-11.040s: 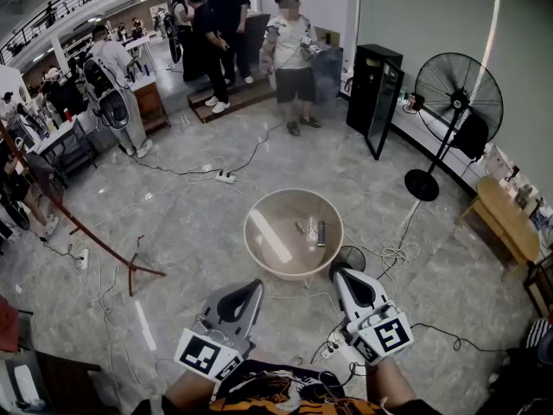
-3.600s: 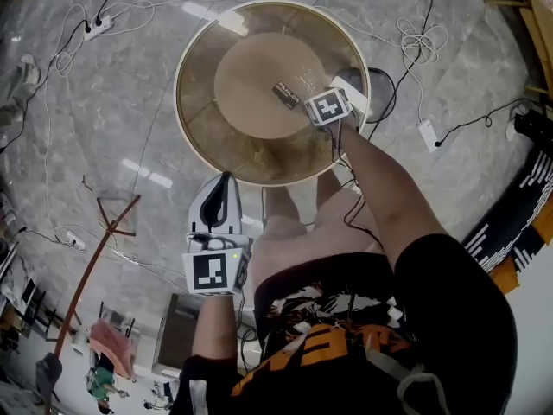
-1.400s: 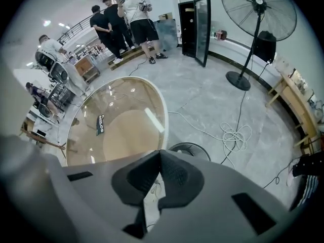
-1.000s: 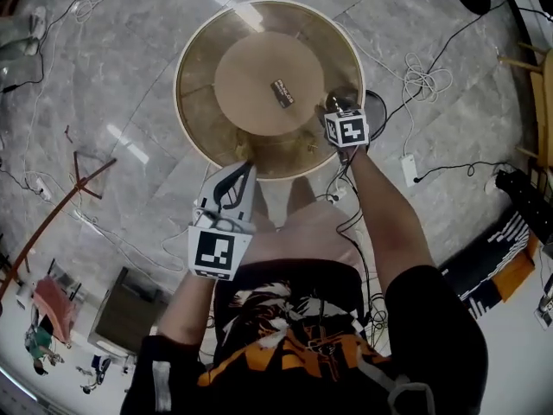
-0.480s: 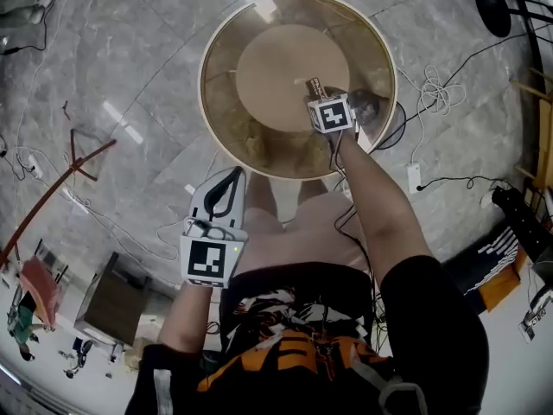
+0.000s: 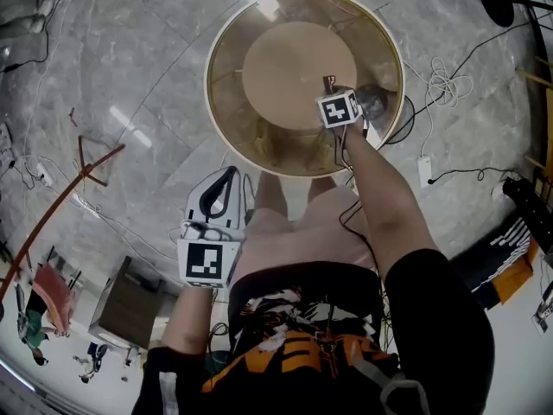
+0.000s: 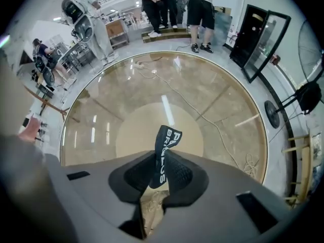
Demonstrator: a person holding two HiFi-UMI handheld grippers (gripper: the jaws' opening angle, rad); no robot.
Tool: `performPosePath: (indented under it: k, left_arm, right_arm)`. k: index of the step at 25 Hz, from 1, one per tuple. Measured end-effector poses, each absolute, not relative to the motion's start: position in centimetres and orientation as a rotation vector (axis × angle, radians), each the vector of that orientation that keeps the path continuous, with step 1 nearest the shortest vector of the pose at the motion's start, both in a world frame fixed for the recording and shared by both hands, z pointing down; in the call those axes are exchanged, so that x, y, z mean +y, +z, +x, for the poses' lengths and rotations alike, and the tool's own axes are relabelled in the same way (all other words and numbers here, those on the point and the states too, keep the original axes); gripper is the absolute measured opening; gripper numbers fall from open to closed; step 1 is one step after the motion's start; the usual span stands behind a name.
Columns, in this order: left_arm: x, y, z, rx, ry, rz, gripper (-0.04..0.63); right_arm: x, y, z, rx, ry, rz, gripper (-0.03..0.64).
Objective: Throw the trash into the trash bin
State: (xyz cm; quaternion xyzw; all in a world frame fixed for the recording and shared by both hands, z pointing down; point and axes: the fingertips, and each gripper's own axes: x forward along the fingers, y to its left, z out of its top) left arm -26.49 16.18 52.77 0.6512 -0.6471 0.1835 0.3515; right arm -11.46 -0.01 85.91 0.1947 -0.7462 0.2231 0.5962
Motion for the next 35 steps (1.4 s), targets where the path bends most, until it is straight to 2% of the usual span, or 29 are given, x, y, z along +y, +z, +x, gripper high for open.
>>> performPosePath:
  k: [7,15,21,29,30,31,32,33,35]
  left_arm:
    - [14.0,51.2,-23.2,-1.620,0.507,1.775,0.023]
    - [9.0,47.3,-16.7,-1.519,0.555,1.962,0.023]
    - [5.9,46.1,-10.6,-1.451,0.605,2.039,0.023]
    - [4.0,45.5,-4.7,-1.367,0.645,2.121,0.023]
    - [3.9,45.5,-4.4,-1.368,0.640,2.117,0.023]
    - [3.8,45.4,-4.1,-1.372,0.629,2.108,0.023]
    - [3.7,45.4,-3.9,-1.374,0.624,2.101,0.023]
    - [3.8,45.4,-3.8,-1.369,0.633,2.103,0.023]
    - [4.1,45.6,-3.8,-1.355,0.663,2.116,0.023]
  right_arm:
    - [-3.1,81.4,-7.9,-1.851,0.636,0.626,0.041]
    - [-8.0,77.0,9.4,-1.698,0.745,0.965,0.038]
    - [-8.7,75.8,18.3,-1.665,0.824,1.043,0.038]
    - [-8.2,76.6,21.9,-1.670,0.883,1.084,0.041]
    - [-8.3,76.8,22.0,-1.673,0.895,1.092,0.050]
    - [-8.3,77.0,22.1,-1.675,0.916,1.097,0.085]
    - [-8.3,77.2,22.1,-1.670,0.939,1.098,0.187]
    - [-8.2,77.4,22.2,-1.658,0.957,1.098,0.237]
    - [-8.0,77.6,22.5,-1.633,0.957,1.096,0.238]
